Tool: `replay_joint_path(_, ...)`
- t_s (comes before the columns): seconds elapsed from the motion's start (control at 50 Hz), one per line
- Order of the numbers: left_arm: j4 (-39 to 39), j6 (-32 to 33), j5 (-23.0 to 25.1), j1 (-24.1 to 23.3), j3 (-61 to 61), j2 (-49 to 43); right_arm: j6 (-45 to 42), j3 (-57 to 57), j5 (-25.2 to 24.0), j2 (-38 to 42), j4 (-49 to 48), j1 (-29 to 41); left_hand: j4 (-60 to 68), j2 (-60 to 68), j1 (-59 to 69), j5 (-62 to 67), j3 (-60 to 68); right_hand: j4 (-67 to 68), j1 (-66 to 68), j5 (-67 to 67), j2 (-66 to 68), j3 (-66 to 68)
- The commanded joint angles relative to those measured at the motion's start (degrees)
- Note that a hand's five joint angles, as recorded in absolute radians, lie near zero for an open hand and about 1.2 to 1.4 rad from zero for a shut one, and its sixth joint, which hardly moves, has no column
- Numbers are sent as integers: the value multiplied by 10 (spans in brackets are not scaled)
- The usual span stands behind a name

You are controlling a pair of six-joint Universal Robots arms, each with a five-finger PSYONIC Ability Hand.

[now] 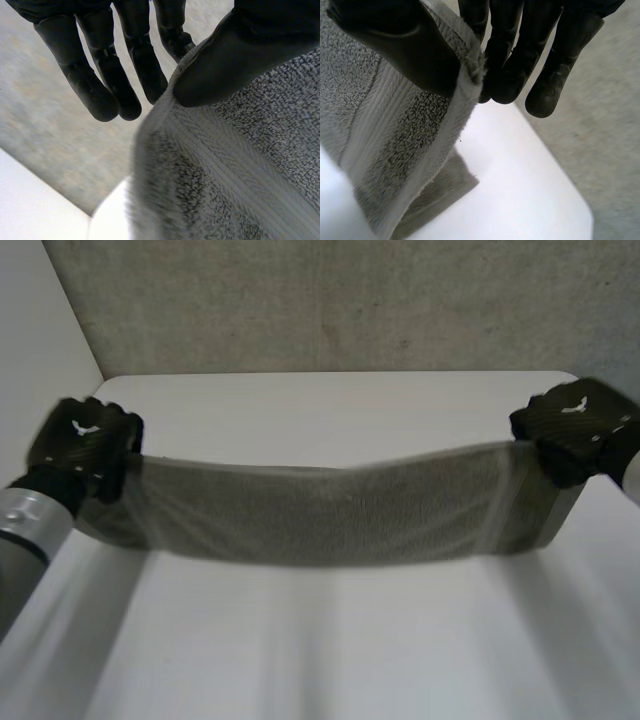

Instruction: Fold the towel.

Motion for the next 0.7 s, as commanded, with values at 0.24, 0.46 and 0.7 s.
replay_joint_path(0.24,0,66,-59,-53,217,-267,-24,-132,33,239,-35,13,-75,-72,-61,-174,-88,30,30,31,31,26)
replay_joint_path(0.46,3,65,-79,-71,301,-349,-21,-201,103,330,-127,47,-75,-72,-61,-174,-88,30,30,31,31,26)
replay_joint_path(0.7,4,61,-118,-86,317,-364,-9,-198,167,356,-198,63,-775,-771,-760,-873,-788,-670,-670,-669,-669,-674)
